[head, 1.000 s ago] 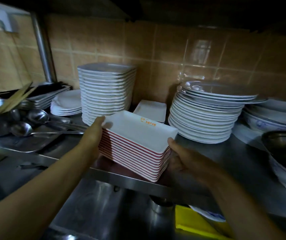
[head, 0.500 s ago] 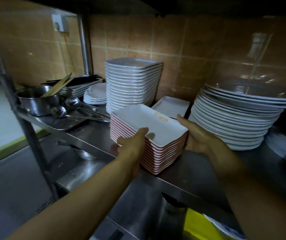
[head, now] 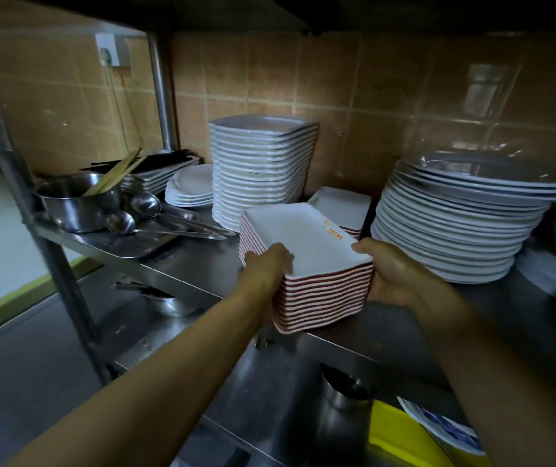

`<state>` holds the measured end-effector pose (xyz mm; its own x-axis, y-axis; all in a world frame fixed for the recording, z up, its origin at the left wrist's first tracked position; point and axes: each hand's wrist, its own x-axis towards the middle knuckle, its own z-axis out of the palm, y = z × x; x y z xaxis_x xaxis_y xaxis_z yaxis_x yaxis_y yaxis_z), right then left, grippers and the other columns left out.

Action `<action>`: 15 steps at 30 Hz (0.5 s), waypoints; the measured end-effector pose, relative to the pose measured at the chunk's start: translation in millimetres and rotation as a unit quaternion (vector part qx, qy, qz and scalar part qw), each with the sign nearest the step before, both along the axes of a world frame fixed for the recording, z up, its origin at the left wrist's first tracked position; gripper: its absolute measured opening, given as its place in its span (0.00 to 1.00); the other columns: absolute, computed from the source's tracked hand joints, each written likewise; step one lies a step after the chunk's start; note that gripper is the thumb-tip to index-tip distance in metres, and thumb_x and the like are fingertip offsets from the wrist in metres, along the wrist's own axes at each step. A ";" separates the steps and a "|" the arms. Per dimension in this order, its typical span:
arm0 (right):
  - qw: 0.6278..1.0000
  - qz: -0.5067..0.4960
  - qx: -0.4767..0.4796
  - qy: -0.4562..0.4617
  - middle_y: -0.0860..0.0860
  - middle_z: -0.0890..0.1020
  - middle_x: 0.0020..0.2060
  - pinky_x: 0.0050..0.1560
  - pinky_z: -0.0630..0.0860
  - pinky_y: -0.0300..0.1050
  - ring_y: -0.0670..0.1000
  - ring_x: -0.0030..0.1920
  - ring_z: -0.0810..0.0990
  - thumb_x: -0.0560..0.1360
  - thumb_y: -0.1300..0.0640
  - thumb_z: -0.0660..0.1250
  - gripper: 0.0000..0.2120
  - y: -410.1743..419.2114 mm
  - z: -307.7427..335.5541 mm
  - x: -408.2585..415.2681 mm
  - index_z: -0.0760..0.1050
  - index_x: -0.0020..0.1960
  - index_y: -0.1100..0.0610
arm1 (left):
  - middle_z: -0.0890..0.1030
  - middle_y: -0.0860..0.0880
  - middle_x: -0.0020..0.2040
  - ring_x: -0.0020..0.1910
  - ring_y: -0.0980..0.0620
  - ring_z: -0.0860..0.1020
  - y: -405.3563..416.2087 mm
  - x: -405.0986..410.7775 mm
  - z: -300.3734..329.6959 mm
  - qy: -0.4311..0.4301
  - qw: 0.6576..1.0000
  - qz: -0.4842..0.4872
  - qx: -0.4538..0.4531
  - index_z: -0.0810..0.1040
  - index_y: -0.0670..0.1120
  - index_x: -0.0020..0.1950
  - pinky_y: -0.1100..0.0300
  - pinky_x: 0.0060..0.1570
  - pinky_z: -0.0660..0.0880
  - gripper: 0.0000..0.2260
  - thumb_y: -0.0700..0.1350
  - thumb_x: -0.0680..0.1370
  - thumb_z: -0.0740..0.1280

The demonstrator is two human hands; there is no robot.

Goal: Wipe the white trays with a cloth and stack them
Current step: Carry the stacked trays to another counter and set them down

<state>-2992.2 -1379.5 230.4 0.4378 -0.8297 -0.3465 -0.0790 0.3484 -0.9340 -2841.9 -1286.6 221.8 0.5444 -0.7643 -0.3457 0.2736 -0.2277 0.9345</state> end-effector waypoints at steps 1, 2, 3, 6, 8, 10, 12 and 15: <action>1.000 -0.010 0.000 0.000 0.57 0.81 0.46 0.45 0.74 0.54 0.57 0.47 0.78 0.78 0.57 0.56 0.10 8.5 0.5 2.8 0.75 0.53 0.56 | 0.79 0.41 0.55 0.47 0.44 0.78 0.9 7.4 0.0 0.004 1.000 -0.018 -0.003 0.69 0.43 0.63 0.57 0.39 0.75 0.19 0.48 0.74 0.63; 1.000 -0.018 -0.003 0.000 0.57 0.81 0.48 0.47 0.74 0.56 0.57 0.49 0.78 0.79 0.57 0.56 0.09 17.3 0.9 6.0 0.74 0.52 0.55 | 0.81 0.43 0.45 0.39 0.47 0.79 2.6 14.6 0.7 0.005 0.999 -0.042 -0.005 0.72 0.43 0.57 0.60 0.31 0.73 0.13 0.46 0.75 0.62; 1.000 -0.025 -0.006 0.000 0.57 0.81 0.49 0.48 0.74 0.58 0.58 0.50 0.78 0.79 0.56 0.55 0.10 25.9 1.1 9.5 0.74 0.52 0.55 | 0.82 0.45 0.36 0.32 0.49 0.78 4.6 22.2 1.6 0.001 0.998 -0.070 -0.007 0.74 0.43 0.51 0.62 0.26 0.72 0.09 0.46 0.75 0.62; 0.999 -0.044 -0.014 -0.001 0.58 0.80 0.56 0.56 0.73 0.61 0.60 0.57 0.77 0.80 0.56 0.54 0.14 51.1 0.1 23.4 0.73 0.61 0.56 | 0.80 0.47 0.27 0.27 0.49 0.77 6.4 48.2 3.7 0.003 0.989 -0.148 -0.008 0.75 0.44 0.45 0.62 0.27 0.73 0.06 0.46 0.75 0.61; 0.997 -0.072 -0.015 -0.008 0.60 0.79 0.58 0.56 0.73 0.58 0.59 0.56 0.77 0.80 0.57 0.54 0.15 65.9 -0.6 34.8 0.72 0.63 0.58 | 0.80 0.46 0.27 0.25 0.49 0.78 5.2 64.9 6.6 0.006 0.982 -0.190 -0.009 0.75 0.43 0.45 0.61 0.28 0.75 0.07 0.45 0.75 0.61; 0.994 -0.106 -0.023 -0.014 0.60 0.79 0.59 0.54 0.73 0.54 0.59 0.55 0.77 0.80 0.58 0.55 0.16 76.5 -3.2 45.5 0.72 0.65 0.60 | 0.81 0.45 0.29 0.26 0.49 0.79 1.9 78.3 9.2 0.010 0.973 -0.228 -0.027 0.76 0.42 0.48 0.61 0.28 0.77 0.07 0.42 0.75 0.61; 0.990 -0.134 -0.040 -0.007 0.60 0.80 0.56 0.51 0.74 0.50 0.58 0.53 0.78 0.79 0.59 0.55 0.16 82.0 -7.4 54.6 0.72 0.64 0.61 | 0.82 0.45 0.31 0.28 0.49 0.80 -0.1 87.9 10.7 0.010 0.968 -0.250 -0.035 0.76 0.41 0.48 0.60 0.31 0.77 0.07 0.41 0.75 0.60; 0.985 -0.168 -0.048 0.008 0.55 0.79 0.42 0.38 0.71 0.45 0.53 0.41 0.77 0.79 0.57 0.56 0.12 89.0 -10.3 63.0 0.73 0.59 0.58 | 0.83 0.44 0.36 0.34 0.46 0.80 -1.2 96.9 11.5 0.017 0.960 -0.275 -0.044 0.77 0.42 0.49 0.58 0.37 0.78 0.08 0.40 0.75 0.60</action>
<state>-2929.2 -1290.5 220.1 0.1292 -0.9558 -0.2641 0.0110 0.2677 -0.9634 -2745.0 -1287.8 233.3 0.0395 -0.9599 -0.2774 0.1660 -0.2675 0.9492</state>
